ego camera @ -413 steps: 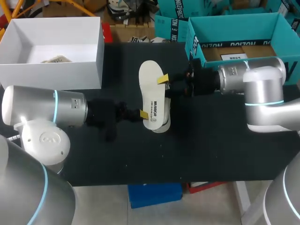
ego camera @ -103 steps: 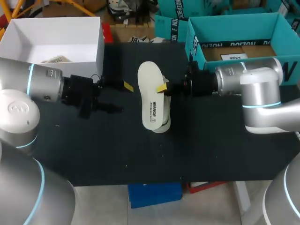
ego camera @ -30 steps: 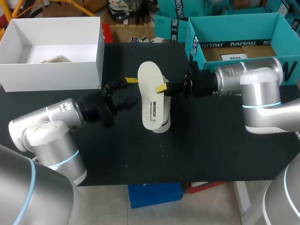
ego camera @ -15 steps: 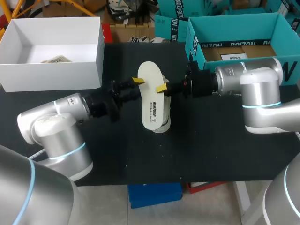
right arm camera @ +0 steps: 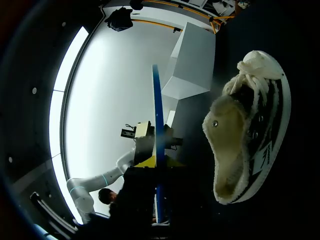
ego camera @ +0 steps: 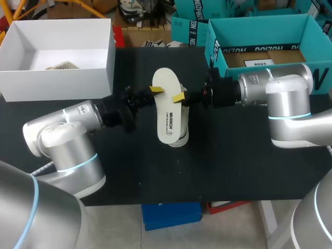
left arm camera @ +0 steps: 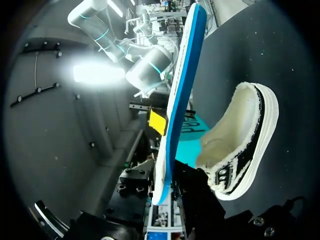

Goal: Take the shoe out of the shoebox, open the shoe tongue, remove and reinsert the insole, then place the shoe into the shoebox

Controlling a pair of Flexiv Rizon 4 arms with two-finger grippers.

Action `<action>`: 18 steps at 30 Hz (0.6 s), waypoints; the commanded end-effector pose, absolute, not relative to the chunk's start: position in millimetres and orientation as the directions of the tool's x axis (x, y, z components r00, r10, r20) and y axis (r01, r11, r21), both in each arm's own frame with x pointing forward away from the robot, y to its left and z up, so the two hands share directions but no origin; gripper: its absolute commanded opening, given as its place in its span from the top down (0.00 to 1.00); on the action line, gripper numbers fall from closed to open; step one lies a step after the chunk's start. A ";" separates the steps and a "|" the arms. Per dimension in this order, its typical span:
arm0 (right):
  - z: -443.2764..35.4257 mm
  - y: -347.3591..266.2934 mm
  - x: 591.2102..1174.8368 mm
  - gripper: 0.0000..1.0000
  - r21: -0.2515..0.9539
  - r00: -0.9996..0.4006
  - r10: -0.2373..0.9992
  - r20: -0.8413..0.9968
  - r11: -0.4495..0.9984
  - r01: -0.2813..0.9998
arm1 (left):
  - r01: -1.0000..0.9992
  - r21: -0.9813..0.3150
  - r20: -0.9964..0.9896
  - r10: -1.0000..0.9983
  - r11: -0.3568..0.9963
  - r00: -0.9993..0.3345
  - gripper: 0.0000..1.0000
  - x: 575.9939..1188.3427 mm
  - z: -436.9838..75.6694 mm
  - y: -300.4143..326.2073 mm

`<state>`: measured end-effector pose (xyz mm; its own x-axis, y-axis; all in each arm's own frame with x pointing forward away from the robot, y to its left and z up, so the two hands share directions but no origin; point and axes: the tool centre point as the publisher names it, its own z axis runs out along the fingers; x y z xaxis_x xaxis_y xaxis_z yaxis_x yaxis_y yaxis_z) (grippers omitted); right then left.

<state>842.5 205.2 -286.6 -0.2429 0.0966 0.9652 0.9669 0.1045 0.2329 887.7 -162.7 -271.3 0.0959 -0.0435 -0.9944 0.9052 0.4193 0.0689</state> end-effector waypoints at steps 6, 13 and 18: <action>-286.8 205.9 843.1 0.00 0.228 -0.239 0.100 0.966 0.104 0.968 | 0.907 0.071 -0.995 -0.028 0.415 0.091 1.00 885.8 -276.5 -165.0; -286.6 195.5 842.4 0.00 0.205 -0.212 0.168 0.963 0.058 0.977 | 0.927 0.026 -0.999 0.033 0.374 0.015 1.00 879.7 -283.0 -165.8; -286.7 174.5 832.6 0.00 0.179 -0.175 0.236 0.956 0.004 0.984 | 0.934 -0.038 -0.995 0.077 0.355 -0.069 1.00 867.1 -284.9 -157.1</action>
<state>850.3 187.7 -297.9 -0.1821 0.1920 0.9644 0.9833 0.0411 0.1775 873.2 -166.5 -293.7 -0.0334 0.0172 -0.9993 0.9284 0.3707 -0.0247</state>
